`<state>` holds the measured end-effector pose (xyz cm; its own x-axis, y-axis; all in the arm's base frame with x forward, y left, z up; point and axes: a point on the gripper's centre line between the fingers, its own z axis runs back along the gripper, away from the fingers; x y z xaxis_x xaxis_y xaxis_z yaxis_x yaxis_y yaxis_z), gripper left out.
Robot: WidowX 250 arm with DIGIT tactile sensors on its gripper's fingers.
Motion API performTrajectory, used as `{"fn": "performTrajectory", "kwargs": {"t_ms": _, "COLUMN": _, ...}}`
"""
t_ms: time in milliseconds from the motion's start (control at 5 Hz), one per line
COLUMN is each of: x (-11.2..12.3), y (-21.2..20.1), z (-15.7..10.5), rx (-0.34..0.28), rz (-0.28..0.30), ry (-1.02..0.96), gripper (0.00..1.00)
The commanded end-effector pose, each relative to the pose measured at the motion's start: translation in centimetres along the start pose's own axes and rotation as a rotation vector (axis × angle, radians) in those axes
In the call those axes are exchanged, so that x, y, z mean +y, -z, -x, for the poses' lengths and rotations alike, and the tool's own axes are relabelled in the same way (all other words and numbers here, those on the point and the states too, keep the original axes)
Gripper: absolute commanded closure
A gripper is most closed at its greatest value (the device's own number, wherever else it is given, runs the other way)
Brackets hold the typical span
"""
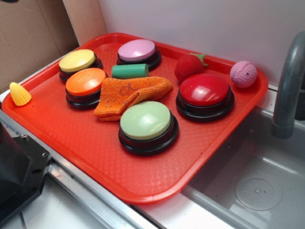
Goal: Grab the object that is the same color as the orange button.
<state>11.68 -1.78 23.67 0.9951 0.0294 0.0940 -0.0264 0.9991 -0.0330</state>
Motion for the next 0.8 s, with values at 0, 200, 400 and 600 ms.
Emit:
{"fn": "performTrajectory", "kwargs": {"t_ms": 0, "x": 0.0, "y": 0.0, "z": 0.0, "rx": 0.000, "rz": 0.000, "ry": 0.000, "gripper": 0.00}}
{"fn": "performTrajectory", "kwargs": {"t_ms": 200, "x": 0.2, "y": 1.3, "z": -1.6, "rx": -0.003, "rz": -0.014, "ry": 0.034, "gripper": 0.00}}
{"fn": "performTrajectory", "kwargs": {"t_ms": 400, "x": 0.2, "y": 3.2, "z": -3.4, "rx": 0.007, "rz": 0.007, "ry": 0.039, "gripper": 0.00}}
{"fn": "performTrajectory", "kwargs": {"t_ms": 600, "x": 0.9, "y": 5.8, "z": -5.6, "rx": 0.037, "rz": -0.007, "ry": 0.020, "gripper": 0.00}}
